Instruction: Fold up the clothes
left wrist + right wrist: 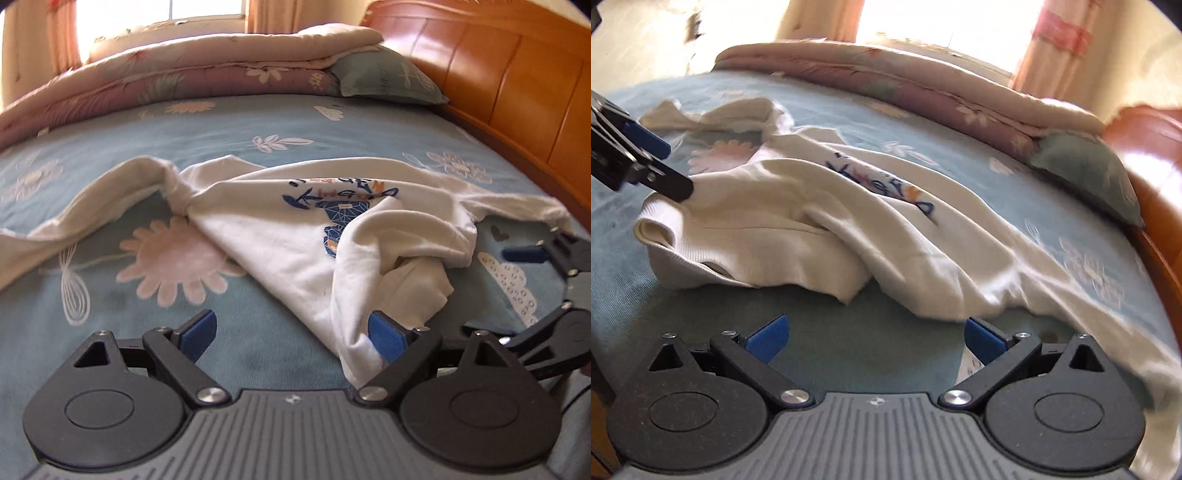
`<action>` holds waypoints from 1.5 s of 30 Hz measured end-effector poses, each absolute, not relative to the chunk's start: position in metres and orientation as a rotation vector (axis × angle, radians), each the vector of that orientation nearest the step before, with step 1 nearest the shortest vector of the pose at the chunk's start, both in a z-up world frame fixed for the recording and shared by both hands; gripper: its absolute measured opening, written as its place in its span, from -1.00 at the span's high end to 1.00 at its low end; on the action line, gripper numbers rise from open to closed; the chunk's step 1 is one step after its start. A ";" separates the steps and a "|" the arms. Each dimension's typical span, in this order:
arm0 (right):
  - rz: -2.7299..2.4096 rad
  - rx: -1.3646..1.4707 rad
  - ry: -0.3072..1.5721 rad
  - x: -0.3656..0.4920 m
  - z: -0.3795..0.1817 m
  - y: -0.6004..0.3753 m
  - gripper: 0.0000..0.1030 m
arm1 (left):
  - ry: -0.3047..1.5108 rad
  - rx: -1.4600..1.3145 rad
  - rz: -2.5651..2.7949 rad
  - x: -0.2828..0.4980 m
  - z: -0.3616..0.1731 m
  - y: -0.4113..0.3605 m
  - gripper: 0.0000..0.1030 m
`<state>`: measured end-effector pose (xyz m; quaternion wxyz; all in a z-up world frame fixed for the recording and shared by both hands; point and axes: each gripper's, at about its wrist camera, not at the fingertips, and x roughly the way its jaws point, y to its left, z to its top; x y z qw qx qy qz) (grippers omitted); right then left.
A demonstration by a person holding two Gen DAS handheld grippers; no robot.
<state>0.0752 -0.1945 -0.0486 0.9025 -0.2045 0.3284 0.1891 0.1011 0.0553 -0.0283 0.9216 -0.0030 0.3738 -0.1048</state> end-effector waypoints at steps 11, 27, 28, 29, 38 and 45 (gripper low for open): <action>0.585 0.453 0.836 0.125 -0.069 -0.249 -0.95 | 0.746 -0.081 -0.234 0.109 -0.034 0.076 -0.74; 0.711 0.634 0.782 0.154 -0.092 -0.252 -0.70 | 0.781 -0.171 -0.225 0.110 -0.047 0.086 -0.74; 0.693 0.648 0.778 0.156 -0.095 -0.256 -0.55 | 0.781 -0.170 -0.226 0.110 -0.047 0.085 -0.74; 0.673 0.666 0.782 0.157 -0.098 -0.261 -0.28 | 0.781 -0.168 -0.225 0.109 -0.046 0.086 -0.74; 0.591 0.706 0.851 0.142 -0.088 -0.264 0.52 | 0.771 -0.141 -0.229 0.102 -0.038 0.081 -0.74; 0.612 0.789 0.786 0.099 -0.060 -0.292 0.64 | 0.757 -0.128 -0.256 0.094 -0.030 0.072 -0.74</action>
